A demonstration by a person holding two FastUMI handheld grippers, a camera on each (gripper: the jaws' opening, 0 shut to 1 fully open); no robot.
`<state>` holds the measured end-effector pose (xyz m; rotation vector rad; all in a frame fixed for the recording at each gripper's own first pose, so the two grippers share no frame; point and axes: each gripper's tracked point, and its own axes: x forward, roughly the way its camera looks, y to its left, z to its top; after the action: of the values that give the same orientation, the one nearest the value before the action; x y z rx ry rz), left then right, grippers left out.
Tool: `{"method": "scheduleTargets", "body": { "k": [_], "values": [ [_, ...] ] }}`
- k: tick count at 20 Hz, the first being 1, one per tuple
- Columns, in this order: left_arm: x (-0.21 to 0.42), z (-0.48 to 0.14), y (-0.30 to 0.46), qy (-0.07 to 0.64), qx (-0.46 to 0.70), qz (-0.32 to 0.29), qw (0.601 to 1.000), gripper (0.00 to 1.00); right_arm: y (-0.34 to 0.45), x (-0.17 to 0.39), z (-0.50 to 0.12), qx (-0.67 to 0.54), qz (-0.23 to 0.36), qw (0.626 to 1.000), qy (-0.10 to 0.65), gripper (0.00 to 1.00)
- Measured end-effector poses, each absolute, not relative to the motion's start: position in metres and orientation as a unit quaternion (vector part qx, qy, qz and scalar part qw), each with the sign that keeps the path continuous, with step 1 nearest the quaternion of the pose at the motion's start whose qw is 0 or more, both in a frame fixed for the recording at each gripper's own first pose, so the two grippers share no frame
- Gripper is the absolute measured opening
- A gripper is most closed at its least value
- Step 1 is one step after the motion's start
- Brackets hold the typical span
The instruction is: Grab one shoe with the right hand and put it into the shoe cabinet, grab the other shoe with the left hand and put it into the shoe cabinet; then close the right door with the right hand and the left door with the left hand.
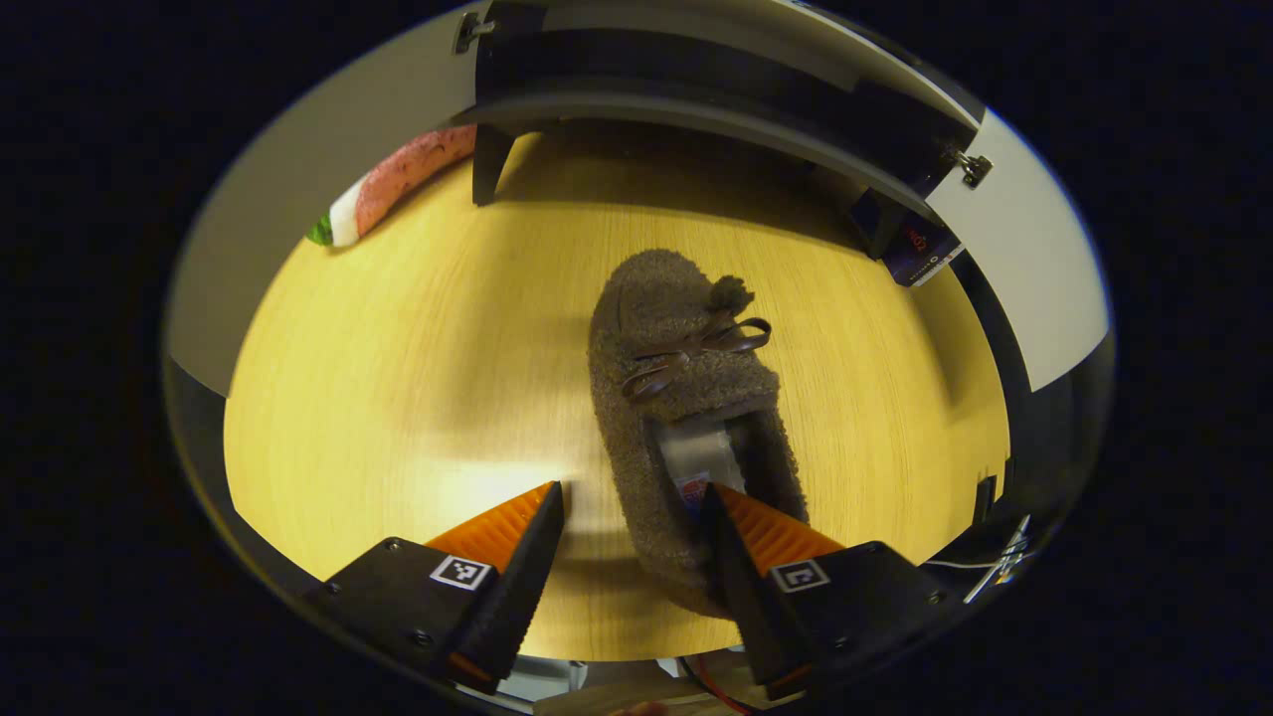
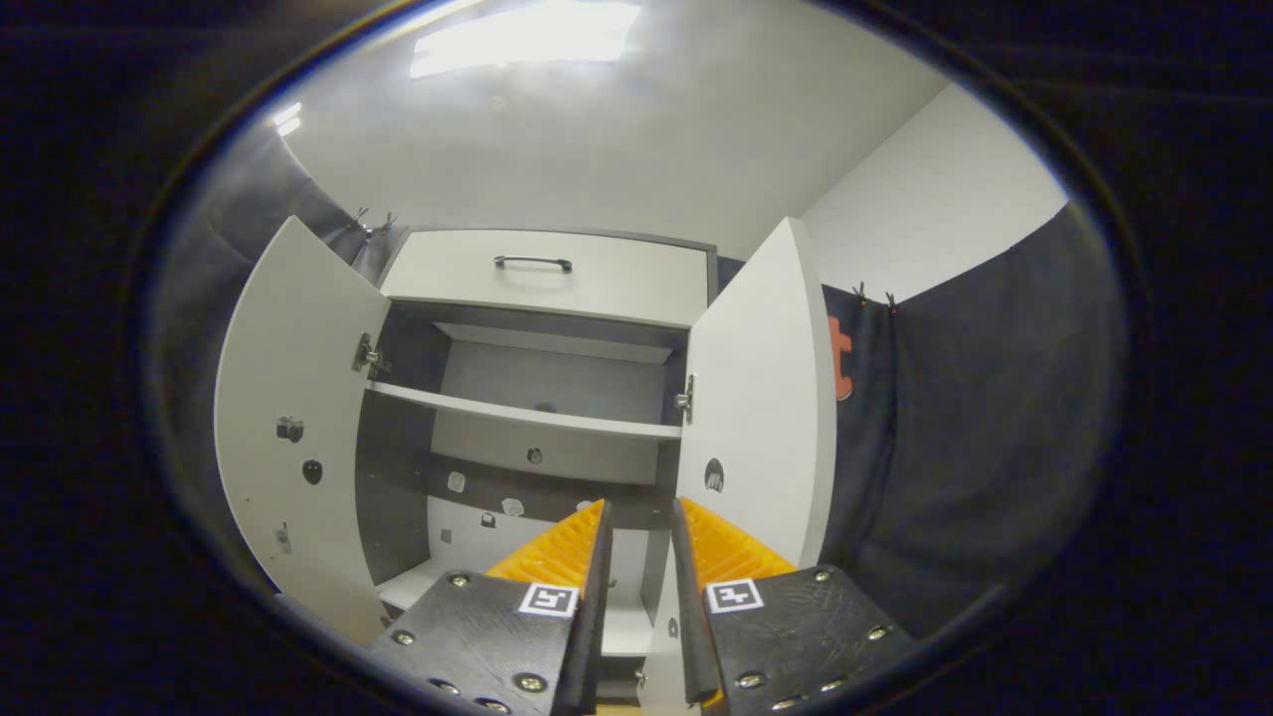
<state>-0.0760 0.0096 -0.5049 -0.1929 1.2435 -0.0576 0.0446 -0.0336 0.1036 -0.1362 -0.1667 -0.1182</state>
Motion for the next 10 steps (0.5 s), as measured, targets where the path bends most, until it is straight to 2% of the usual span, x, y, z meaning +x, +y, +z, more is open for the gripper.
{"method": "scheduleTargets", "body": {
  "k": [1, 3, 4, 7, 8, 10],
  "values": [
    [-0.075, -0.511, 0.007, 0.585, -0.103, -0.024, 0.804, 0.88, -0.036, 0.044, 0.103, -0.069, -0.062, 0.992, -0.083, 0.32],
    [-0.075, -0.509, -0.002, 0.592, -0.129, -0.023, 0.795, 0.67, -0.040, 0.041, 0.102, -0.071, -0.068, 0.992, -0.081, 0.29],
    [-0.075, -0.509, -0.002, 0.598, -0.131, -0.020, 0.790, 0.45, -0.041, 0.040, 0.103, -0.073, -0.070, 0.991, -0.082, 0.32],
    [-0.070, -0.507, 0.012, 0.603, -0.138, 0.019, 0.786, 0.17, -0.044, 0.039, 0.103, -0.081, -0.077, 0.990, -0.087, 0.32],
    [-0.067, -0.507, 0.017, 0.602, -0.129, 0.021, 0.788, 0.02, -0.044, 0.038, 0.104, -0.082, -0.078, 0.990, -0.088, 0.32],
    [-0.064, -0.501, 0.022, 0.600, -0.111, 0.009, 0.792, 0.01, -0.044, 0.039, 0.104, -0.081, -0.079, 0.989, -0.090, 0.33]
  ]
}}
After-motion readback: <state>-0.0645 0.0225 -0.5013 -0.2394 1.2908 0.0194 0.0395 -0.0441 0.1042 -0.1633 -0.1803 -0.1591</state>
